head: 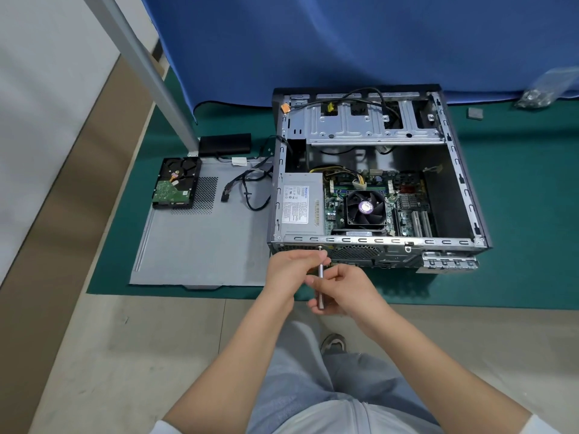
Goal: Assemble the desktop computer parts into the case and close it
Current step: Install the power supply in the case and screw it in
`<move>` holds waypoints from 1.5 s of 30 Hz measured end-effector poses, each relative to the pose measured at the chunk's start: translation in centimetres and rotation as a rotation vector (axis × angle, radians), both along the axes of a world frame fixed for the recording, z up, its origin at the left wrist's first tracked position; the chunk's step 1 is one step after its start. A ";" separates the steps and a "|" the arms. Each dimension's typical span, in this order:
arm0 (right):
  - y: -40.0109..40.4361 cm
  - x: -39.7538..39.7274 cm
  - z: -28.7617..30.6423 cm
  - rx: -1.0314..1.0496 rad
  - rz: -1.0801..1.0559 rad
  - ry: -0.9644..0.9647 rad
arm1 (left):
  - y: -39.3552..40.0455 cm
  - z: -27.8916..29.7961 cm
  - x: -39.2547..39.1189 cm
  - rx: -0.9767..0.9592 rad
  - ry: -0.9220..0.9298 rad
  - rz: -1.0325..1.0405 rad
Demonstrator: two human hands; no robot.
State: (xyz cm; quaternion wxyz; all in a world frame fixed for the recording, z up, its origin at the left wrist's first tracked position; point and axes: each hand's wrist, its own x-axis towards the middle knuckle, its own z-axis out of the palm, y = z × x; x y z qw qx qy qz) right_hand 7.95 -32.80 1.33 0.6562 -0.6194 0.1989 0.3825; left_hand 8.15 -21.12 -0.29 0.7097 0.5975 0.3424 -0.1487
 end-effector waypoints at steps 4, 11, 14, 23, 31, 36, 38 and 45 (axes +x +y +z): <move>0.0 -0.1 0.1 0.001 -0.018 -0.009 | -0.2 0.0 -0.3 0.051 0.015 0.001; 0.4 0.2 0.6 0.046 0.016 0.051 | -0.1 0.3 0.2 -0.045 0.089 -0.066; -0.3 0.4 0.8 0.023 0.083 0.044 | -0.1 0.4 0.3 0.008 0.075 -0.021; 0.3 0.4 0.6 0.034 0.008 0.068 | 0.4 0.8 0.6 -0.015 0.119 -0.225; -0.7 0.3 0.9 0.002 -0.019 0.061 | 0.0 0.5 0.9 0.092 0.033 -0.097; 0.0 0.0 1.0 0.032 -0.097 0.073 | -0.3 0.3 0.7 0.143 0.045 -0.103; 0.4 0.0 1.2 0.063 -0.109 0.085 | -0.3 0.6 0.9 0.051 0.109 -0.185; 0.4 0.0 0.9 0.121 -0.101 0.104 | -0.2 0.7 0.9 -0.122 0.152 -0.115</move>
